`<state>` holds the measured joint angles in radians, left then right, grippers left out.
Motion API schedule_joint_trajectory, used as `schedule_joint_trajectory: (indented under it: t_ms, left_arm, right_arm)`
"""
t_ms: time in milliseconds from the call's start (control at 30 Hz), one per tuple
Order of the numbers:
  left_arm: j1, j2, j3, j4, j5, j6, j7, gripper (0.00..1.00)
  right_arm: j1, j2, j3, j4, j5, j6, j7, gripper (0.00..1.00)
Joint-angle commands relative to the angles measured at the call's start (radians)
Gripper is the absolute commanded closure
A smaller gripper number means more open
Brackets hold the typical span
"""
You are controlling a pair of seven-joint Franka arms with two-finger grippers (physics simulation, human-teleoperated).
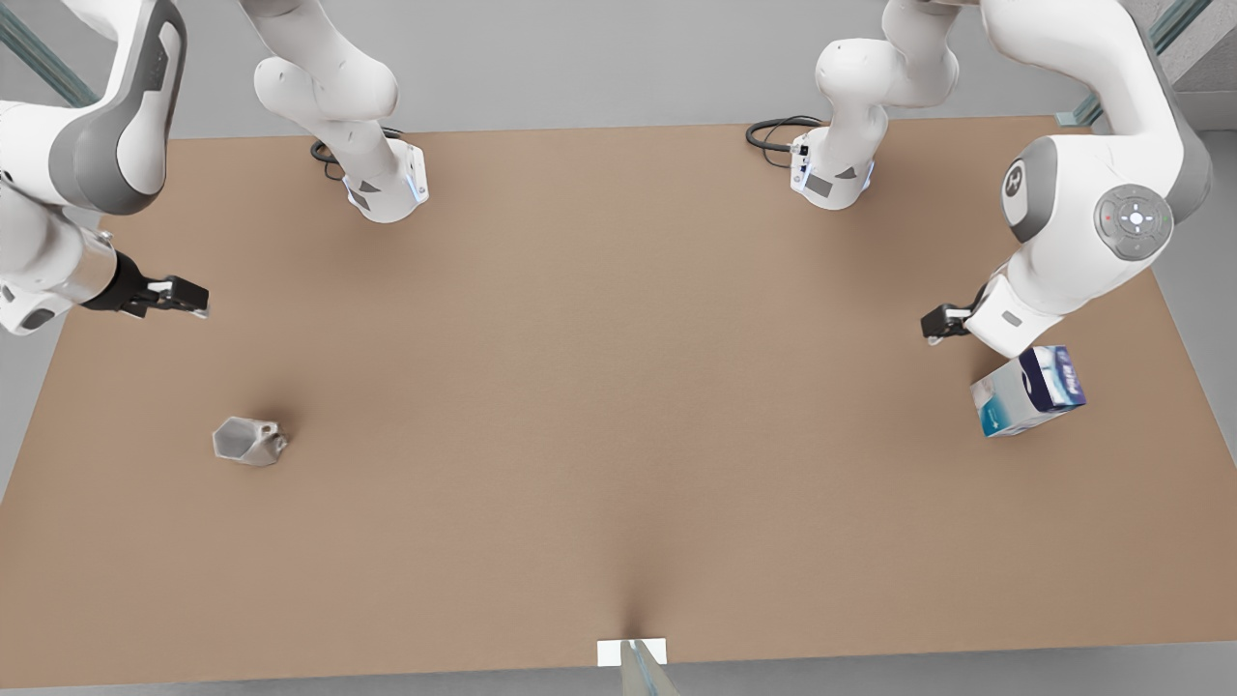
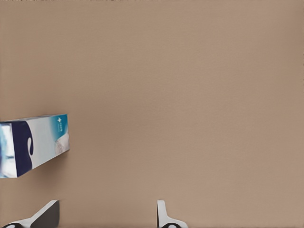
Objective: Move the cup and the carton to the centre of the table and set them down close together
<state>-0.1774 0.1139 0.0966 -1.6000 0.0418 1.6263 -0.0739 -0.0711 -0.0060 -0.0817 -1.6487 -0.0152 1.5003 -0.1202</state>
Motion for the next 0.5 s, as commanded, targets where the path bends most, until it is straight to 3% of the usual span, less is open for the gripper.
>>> schedule_joint_trajectory:
  t_ms: [0, 133, 300, 467]
  left_arm:
    - [0.003, 0.000, 0.000, 0.000, 0.006, 0.000, 0.000, 0.00]
    - [0.003, -0.002, 0.000, -0.008, 0.006, -0.002, 0.000, 0.00]
    - [0.007, 0.023, 0.026, -0.026, 0.043, 0.003, 0.000, 0.00]
    - [0.009, 0.024, 0.029, -0.026, 0.041, 0.003, 0.000, 0.00]
  right_arm:
    - [0.106, 0.000, 0.000, 0.001, 0.000, 0.000, 0.002, 0.00]
    - [0.105, 0.031, -0.001, 0.001, 0.004, 0.005, -0.004, 0.00]
    - [0.093, 0.209, -0.001, -0.019, -0.069, 0.251, -0.065, 0.00]
    - [0.019, 0.182, -0.010, -0.252, -0.077, 0.606, -0.464, 0.00]
